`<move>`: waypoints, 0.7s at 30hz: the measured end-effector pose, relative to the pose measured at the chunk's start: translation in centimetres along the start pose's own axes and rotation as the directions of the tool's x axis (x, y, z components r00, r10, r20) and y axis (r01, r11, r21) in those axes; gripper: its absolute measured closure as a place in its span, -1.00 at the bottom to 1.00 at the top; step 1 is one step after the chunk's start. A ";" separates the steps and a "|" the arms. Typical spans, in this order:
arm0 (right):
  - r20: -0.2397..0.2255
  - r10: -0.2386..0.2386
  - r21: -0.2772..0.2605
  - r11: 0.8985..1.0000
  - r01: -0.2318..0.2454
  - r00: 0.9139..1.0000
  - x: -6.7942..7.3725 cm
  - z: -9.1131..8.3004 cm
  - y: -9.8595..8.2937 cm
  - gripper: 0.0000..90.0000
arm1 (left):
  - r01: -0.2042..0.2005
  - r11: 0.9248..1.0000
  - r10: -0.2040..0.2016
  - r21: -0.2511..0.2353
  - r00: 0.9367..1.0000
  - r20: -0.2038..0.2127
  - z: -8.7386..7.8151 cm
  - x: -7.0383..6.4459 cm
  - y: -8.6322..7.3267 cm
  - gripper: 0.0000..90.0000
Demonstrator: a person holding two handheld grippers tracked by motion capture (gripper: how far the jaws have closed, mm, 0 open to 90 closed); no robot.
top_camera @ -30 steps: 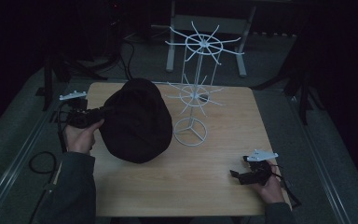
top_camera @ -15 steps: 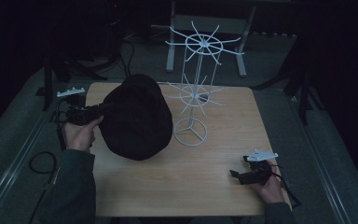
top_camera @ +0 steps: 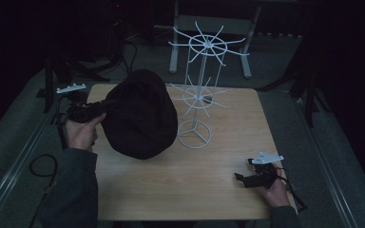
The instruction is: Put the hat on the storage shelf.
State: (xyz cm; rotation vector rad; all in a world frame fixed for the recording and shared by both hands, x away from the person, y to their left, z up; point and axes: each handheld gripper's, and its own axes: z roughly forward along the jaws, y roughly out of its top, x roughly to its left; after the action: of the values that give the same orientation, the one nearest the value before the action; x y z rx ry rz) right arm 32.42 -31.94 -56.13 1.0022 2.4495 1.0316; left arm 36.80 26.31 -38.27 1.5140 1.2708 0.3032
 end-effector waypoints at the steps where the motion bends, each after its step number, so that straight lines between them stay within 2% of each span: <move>1: 0.000 0.000 0.000 1.000 0.000 1.000 0.0 0.0 0.0 -0.75 | -0.001 1.000 0.001 -0.006 1.000 0.003 -0.1 -0.1 0.2 0.65; 10: 0.000 0.000 0.000 1.000 0.000 1.000 0.0 0.0 0.0 -0.75 | 0.002 1.000 -0.001 -0.020 1.000 0.010 -0.2 -0.3 0.8 0.65; 15: 0.001 0.001 0.000 1.000 -0.001 1.000 0.0 0.0 0.0 -0.75 | 0.026 0.999 -0.025 -0.039 0.999 0.026 -0.2 -0.2 1.2 0.65; 21: 0.001 0.002 0.000 1.000 -0.002 1.000 0.0 0.0 0.0 -0.75 | 0.039 0.998 -0.038 -0.051 0.999 0.025 -0.4 -0.1 1.6 0.65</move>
State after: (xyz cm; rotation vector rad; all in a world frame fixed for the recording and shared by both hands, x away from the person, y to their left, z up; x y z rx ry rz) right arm 32.42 -31.94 -56.13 1.0048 2.4482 1.0312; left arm 37.39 26.72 -36.79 1.4442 1.2629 0.2899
